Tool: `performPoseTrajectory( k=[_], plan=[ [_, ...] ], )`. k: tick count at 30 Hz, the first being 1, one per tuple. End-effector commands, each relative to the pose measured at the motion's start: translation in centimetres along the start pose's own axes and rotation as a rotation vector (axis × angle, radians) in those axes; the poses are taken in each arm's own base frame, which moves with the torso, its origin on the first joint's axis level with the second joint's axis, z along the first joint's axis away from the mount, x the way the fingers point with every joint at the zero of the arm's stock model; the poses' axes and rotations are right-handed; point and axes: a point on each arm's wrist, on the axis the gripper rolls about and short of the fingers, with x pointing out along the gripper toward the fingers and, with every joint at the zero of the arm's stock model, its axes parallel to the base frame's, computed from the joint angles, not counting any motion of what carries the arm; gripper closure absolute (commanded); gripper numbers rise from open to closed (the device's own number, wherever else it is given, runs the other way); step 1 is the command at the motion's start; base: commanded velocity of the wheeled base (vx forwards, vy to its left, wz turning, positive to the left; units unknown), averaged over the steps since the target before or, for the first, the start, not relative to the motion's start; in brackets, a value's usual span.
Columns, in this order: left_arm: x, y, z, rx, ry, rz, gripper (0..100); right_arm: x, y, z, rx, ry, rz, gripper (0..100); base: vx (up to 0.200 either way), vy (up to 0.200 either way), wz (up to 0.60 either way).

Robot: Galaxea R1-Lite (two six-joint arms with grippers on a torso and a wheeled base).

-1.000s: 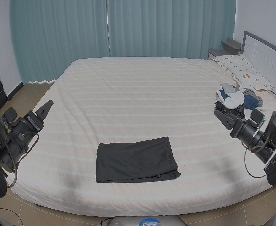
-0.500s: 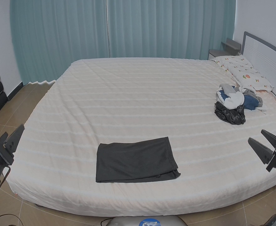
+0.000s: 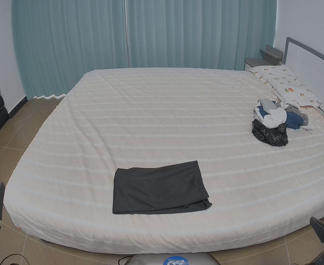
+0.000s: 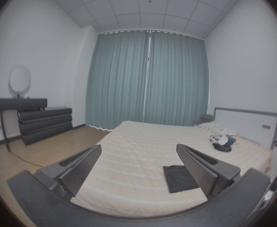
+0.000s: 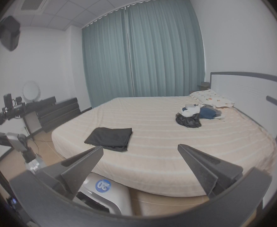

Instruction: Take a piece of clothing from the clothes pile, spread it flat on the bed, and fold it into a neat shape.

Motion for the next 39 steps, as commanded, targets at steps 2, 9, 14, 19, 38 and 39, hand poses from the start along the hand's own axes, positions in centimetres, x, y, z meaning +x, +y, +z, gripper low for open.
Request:
performPoseTrajectory(
  k=[2,9,14,19,38,39],
  plan=[
    [-4.6,1.4,-0.9,0.151,-0.144,0.138,0,-6.1,1.6,-0.8,-0.189,-0.238,-0.191,0,0.0,0.0,0.0],
    [-5.0,1.2,-2.4,0.17,-0.115,0.221,0,-5.9,1.2,-1.8,-0.169,-0.214,-0.298,0,0.0,0.0,0.0],
    [-5.2,1.1,-4.2,0.179,-0.128,0.163,0,-4.1,0.8,-3.8,-0.194,-0.263,-0.234,0,0.0,0.0,0.0],
    [-4.7,0.9,-4.1,0.165,-0.315,0.073,0,-3.2,1.1,-3.4,-0.365,-0.532,-0.055,0,0.0,0.0,0.0],
    [-3.9,0.8,-8.7,0.055,0.06,-0.077,0,-1.5,0.7,-6.7,-0.208,-0.284,-0.002,0,0.0,0.0,0.0],
    [-3.9,0.8,-8.8,0.057,0.07,-0.089,0,-1.5,0.7,-6.7,-0.157,-0.282,0.003,0,0.0,0.0,0.0]
  ],
)
